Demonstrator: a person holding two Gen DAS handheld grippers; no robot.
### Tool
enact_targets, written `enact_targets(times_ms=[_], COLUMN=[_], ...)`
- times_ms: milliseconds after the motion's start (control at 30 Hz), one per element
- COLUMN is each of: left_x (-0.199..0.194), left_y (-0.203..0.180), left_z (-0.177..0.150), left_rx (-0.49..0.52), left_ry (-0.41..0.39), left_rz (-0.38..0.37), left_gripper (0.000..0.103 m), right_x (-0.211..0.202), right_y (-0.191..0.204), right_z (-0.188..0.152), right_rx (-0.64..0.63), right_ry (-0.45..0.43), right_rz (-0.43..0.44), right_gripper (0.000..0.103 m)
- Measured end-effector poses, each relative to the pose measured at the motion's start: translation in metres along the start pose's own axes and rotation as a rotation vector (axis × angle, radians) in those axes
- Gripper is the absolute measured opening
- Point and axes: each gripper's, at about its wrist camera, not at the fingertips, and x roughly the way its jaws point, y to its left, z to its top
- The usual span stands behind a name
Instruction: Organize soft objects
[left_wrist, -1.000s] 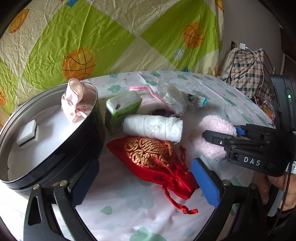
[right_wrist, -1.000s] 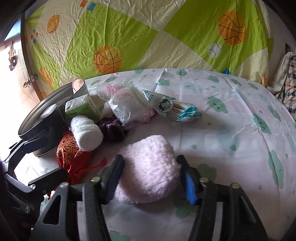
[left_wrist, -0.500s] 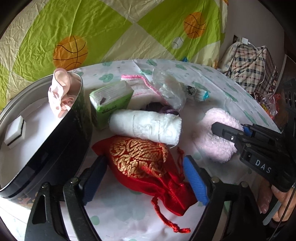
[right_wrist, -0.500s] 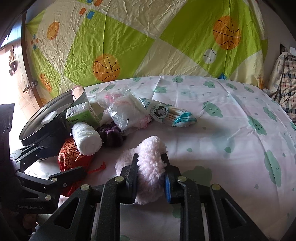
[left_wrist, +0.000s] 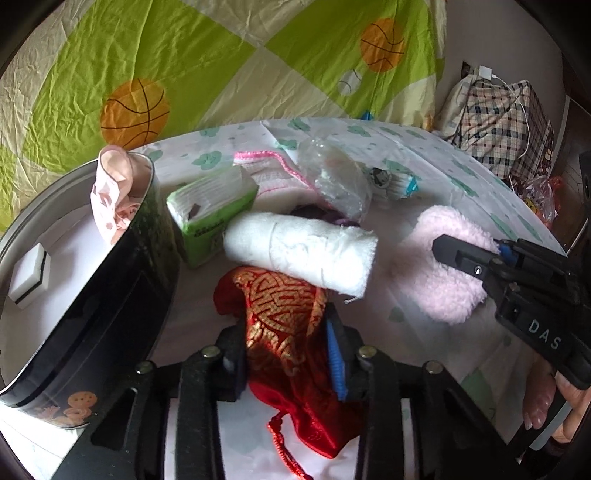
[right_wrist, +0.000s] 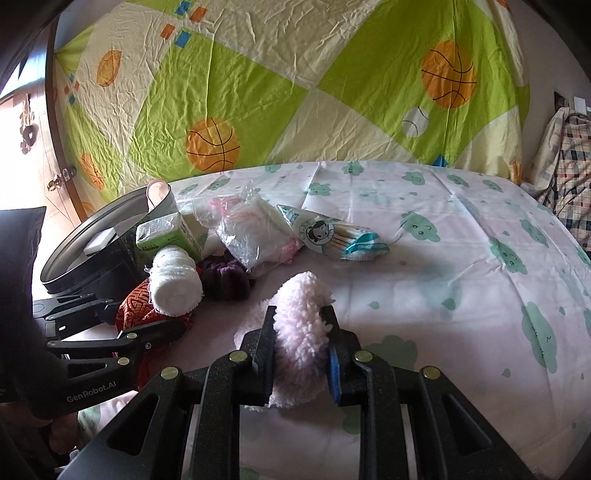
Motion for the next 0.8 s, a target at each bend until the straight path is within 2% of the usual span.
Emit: enact_targets(times_ms=[167, 567, 633, 733, 800], left_x=[-0.006, -0.033, -0.033, -0.025, -0.026], left_y=[-0.001, -0.006, -0.007, -0.01, -0.008], left_z=[-0.001, -0.008, -0.007, -0.003, -0.003], left_rx=[0.013, 0.044, 0.06, 0.073, 0.067], left_ry=[-0.035, -0.227, -0.228, -0.174, -0.171], left_rz=[-0.008, 0.033, 0.031, 0.039, 0.025], left_gripper=[0.021, 0.021, 0.021, 0.021, 0.021], right_x=[-0.004, -0.014, -0.016, -0.017, -0.017], right_y=[0.001, 0.004, 0.004, 0.003, 0.003], right_z=[-0.001, -0.002, -0.003, -0.003, -0.003], right_rx=[-0.006, -0.021, -0.024, -0.021, -0.017], right_ry=[-0.025, -0.089, -0.098, -0.107, -0.109], right_rz=[-0.007, -0.017, -0.02, -0.024, -0.026], right_gripper=[0.024, 0.024, 0.024, 0.024, 0.024])
